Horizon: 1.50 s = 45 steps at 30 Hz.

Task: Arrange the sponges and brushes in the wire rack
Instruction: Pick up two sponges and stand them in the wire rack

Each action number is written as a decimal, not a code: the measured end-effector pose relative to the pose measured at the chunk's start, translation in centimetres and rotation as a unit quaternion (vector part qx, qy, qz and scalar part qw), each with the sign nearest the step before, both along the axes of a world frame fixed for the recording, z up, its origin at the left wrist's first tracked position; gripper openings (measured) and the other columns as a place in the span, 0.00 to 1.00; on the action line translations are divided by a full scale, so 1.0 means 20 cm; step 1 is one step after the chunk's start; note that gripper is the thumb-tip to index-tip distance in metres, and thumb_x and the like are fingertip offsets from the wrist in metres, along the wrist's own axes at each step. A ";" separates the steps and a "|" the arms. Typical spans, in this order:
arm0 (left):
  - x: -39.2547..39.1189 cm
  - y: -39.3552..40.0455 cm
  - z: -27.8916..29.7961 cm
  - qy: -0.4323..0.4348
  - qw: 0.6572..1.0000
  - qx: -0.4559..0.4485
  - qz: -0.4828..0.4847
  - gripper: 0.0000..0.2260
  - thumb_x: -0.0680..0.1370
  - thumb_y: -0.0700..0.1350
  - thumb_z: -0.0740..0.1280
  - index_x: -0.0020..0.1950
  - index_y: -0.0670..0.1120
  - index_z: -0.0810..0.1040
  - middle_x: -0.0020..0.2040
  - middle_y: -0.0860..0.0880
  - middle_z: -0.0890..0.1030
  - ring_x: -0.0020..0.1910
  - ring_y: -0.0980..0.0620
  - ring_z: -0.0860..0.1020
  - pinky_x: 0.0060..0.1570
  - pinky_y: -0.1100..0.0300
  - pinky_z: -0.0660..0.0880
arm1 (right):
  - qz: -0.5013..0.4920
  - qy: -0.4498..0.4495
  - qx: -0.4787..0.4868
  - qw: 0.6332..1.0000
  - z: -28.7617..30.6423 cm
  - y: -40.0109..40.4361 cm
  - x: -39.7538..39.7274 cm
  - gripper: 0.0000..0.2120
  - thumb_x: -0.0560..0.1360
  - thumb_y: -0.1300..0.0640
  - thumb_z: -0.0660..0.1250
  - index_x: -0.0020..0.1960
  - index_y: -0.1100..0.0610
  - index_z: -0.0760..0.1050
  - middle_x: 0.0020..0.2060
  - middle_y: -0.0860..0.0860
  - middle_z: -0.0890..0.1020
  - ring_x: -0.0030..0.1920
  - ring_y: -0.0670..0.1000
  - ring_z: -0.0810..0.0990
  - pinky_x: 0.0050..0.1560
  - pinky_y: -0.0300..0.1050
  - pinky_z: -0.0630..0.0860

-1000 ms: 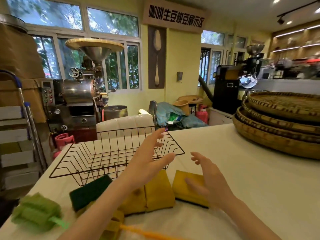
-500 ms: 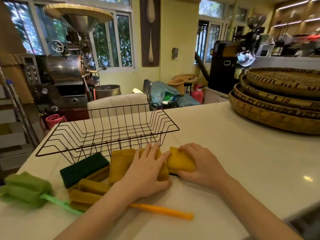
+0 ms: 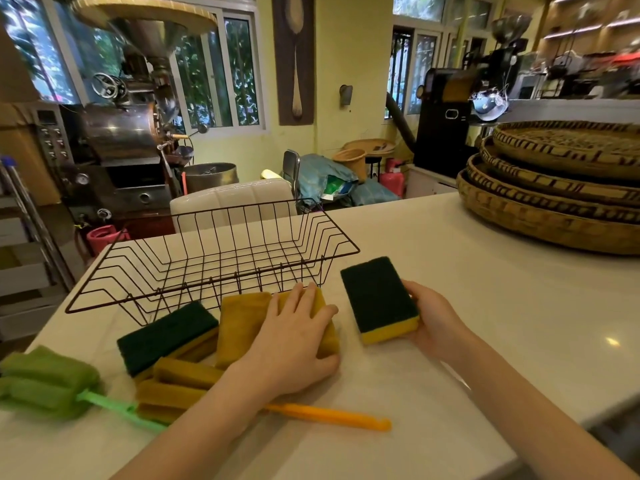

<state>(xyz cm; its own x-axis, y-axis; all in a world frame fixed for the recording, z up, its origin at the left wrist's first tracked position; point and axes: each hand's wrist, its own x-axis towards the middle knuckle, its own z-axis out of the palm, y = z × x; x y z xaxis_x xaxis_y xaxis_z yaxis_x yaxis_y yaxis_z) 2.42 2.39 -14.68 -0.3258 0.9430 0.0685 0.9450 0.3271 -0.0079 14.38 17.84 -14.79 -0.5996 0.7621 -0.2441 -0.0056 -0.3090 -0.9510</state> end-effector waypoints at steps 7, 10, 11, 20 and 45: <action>0.00 -0.01 0.00 0.003 1.000 0.003 -0.009 0.29 0.73 0.61 0.57 0.71 0.56 0.51 0.77 0.47 0.44 0.75 0.46 0.42 0.73 0.42 0.45 | 0.006 -0.066 0.115 0.991 0.00 -0.02 -0.01 0.17 0.76 0.45 0.57 0.60 0.52 0.69 0.50 0.51 0.77 0.50 0.52 0.77 0.49 0.49 0.76; 0.01 -0.01 0.00 0.001 1.000 0.003 -0.012 0.30 0.73 0.60 0.57 0.72 0.57 0.51 0.77 0.47 0.44 0.75 0.46 0.41 0.74 0.43 0.43 | -0.002 -0.057 0.137 0.989 0.03 -0.03 0.00 0.18 0.75 0.47 0.59 0.62 0.54 0.68 0.50 0.50 0.76 0.47 0.50 0.76 0.41 0.43 0.73; 0.01 -0.02 0.01 -0.001 1.000 0.003 -0.011 0.30 0.73 0.60 0.58 0.71 0.57 0.51 0.77 0.47 0.43 0.75 0.46 0.41 0.73 0.44 0.42 | -0.006 -0.056 0.141 0.988 0.03 -0.02 0.00 0.19 0.75 0.47 0.60 0.63 0.53 0.67 0.52 0.52 0.76 0.48 0.50 0.75 0.42 0.43 0.72; 0.01 -0.03 0.05 -0.064 0.996 0.028 -0.051 0.28 0.70 0.54 0.65 0.67 0.58 0.58 0.76 0.52 0.47 0.74 0.50 0.47 0.72 0.53 0.51 | 0.006 -0.115 0.263 0.958 0.00 -0.01 0.01 0.19 0.74 0.57 0.64 0.64 0.51 0.66 0.57 0.52 0.74 0.55 0.51 0.74 0.45 0.41 0.72; 0.00 -0.01 0.08 -0.119 0.987 0.102 0.025 0.11 0.73 0.57 0.62 0.44 0.50 0.74 0.43 0.51 0.78 0.42 0.55 0.75 0.38 0.64 0.70 | -0.018 -0.148 0.402 0.903 -0.01 0.09 0.05 0.14 0.77 0.61 0.56 0.60 0.54 0.71 0.53 0.51 0.75 0.50 0.51 0.75 0.42 0.39 0.71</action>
